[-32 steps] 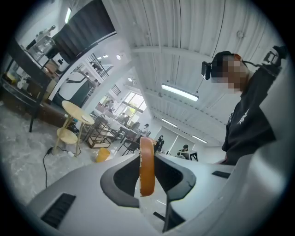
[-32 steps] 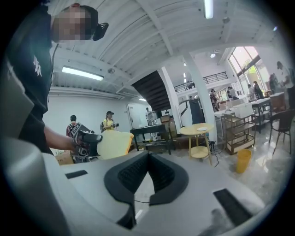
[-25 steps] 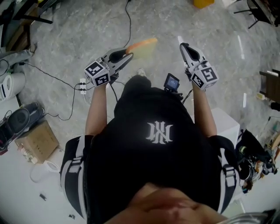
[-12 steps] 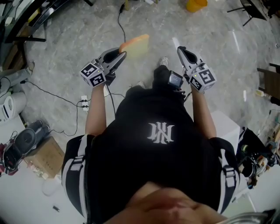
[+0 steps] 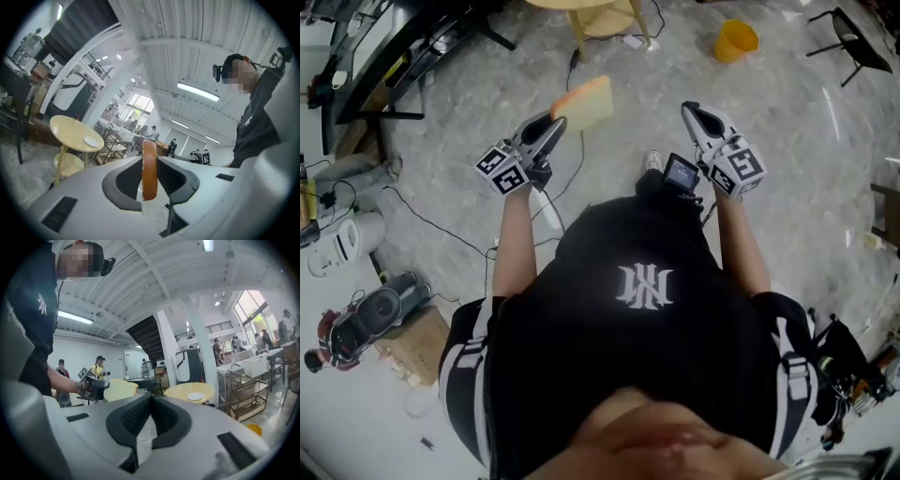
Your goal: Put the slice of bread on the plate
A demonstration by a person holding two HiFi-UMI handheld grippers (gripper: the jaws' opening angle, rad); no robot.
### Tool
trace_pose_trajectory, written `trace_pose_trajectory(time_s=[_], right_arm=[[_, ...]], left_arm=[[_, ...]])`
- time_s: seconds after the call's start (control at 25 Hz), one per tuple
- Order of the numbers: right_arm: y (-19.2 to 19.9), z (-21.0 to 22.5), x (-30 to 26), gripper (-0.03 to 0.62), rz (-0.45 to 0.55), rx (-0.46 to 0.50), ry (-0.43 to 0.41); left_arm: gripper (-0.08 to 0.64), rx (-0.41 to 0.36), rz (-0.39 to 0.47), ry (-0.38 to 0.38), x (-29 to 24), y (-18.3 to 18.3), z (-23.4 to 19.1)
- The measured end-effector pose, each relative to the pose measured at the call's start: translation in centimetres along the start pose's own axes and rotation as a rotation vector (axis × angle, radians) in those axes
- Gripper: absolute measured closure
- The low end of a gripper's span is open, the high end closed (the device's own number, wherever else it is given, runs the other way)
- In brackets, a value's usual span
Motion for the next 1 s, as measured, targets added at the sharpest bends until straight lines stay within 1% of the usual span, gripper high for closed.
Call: trace_pose_trajectory(time_s=[0.16,0.28,0.36,0.56,0.64,0.76,0.88,1.0], right_arm=[[-1.1,6.8,-3.6,0.594,-0.004,-0.004,-0.033],[-1.3,10.7,-5.3,0.594,-0.005,-0.016,-0.05],[-1.2,12.9,-6.3,0.594,-0.009,-0.033,-0.055],[-1.5,17.6,-9.6,0.594,-0.026,-0.036,-0.076],[-1.3,19.1,-11.4,0.594,-0.031,-0.034,-0.075],[-0.8,21.2,-14.2,0.594,-0.038,-0.029,-0.05],[-0.6,23.9,-17.5,0.594,-0.051,-0.029,-0.019],[-1.2,26.7,-22.0,0.594,-0.072,-0.021,-0.008]], left_arm=[[0.457,-0.008,0.059,-0.03,-5.5,-2.9,-2.9],[0.457,0.007,0.112,-0.051,-8.7,-3.5,-4.4],[0.457,0.013,0.128,-0.062,-10.6,-3.8,-5.4],[0.457,0.011,0.137,-0.051,-15.5,-4.7,-8.2],[0.457,0.011,0.122,-0.046,-16.9,-4.8,-10.0],[0.457,0.016,0.091,-0.029,-18.5,-4.8,-13.5],[0.457,0.04,0.096,-0.032,-20.4,-5.3,-17.6],[0.457,0.071,0.1,-0.028,-23.0,-6.8,-22.5]])
Point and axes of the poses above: the fingertips, and each gripper's own axes: x backward along the fingers, z to its right, y out of its underside, the point moved 10 cm from there along x, backward along the fingers, and after that the axes turned 15 degrees about z, right-handed, at the moved point
